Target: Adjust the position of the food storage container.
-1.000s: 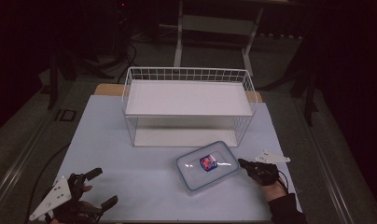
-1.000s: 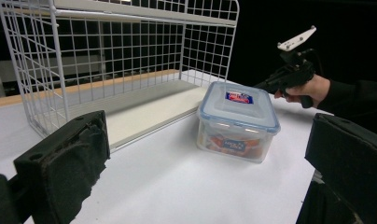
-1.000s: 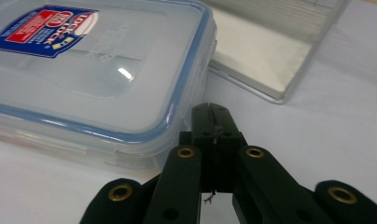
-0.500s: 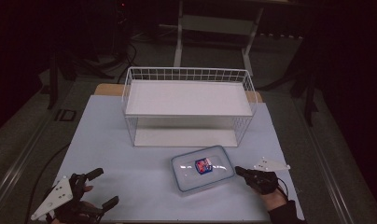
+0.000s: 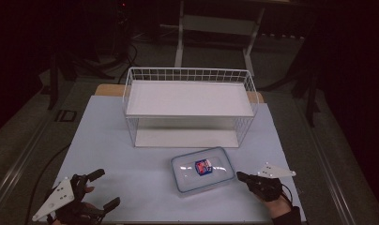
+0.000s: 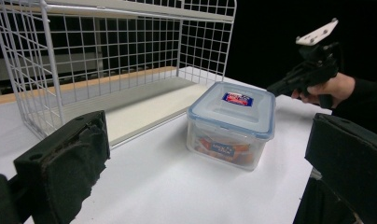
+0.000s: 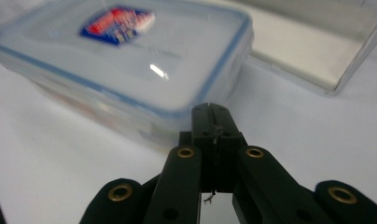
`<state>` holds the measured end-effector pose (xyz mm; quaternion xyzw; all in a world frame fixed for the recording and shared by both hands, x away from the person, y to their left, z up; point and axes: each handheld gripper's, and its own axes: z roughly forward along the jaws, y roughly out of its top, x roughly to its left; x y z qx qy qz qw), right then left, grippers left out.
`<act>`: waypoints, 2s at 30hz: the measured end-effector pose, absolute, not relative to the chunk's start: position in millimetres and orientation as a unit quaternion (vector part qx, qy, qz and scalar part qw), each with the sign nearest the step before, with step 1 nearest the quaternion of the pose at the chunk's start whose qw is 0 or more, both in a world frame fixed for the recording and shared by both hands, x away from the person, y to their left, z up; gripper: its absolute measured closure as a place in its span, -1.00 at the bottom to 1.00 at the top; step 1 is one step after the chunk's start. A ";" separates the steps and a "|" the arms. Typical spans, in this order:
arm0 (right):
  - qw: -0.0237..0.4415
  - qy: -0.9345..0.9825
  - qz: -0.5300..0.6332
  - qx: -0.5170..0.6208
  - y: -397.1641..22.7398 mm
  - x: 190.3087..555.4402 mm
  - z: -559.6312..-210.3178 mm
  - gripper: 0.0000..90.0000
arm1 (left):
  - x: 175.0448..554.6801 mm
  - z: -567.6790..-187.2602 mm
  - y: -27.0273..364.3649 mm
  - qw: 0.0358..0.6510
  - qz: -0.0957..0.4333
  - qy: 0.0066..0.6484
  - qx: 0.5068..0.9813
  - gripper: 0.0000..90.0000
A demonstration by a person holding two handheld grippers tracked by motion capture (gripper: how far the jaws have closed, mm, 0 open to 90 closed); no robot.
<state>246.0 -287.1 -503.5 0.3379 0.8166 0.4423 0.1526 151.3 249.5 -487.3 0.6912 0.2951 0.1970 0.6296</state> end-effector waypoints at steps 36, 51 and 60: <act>0.054 0.883 0.429 0.181 -146.9 219.6 -518.3 1.00 | 151.6 -487.6 250.1 0.629 0.197 0.294 0.693 -1.00; 0.060 0.876 0.440 0.186 -121.3 236.4 -516.6 1.00 | 151.4 -487.7 249.8 0.628 0.196 0.293 0.694 -1.00; 0.056 0.872 0.451 0.181 -115.7 234.5 -515.3 1.00 | 151.6 -487.9 248.8 0.628 0.192 0.290 0.697 -1.00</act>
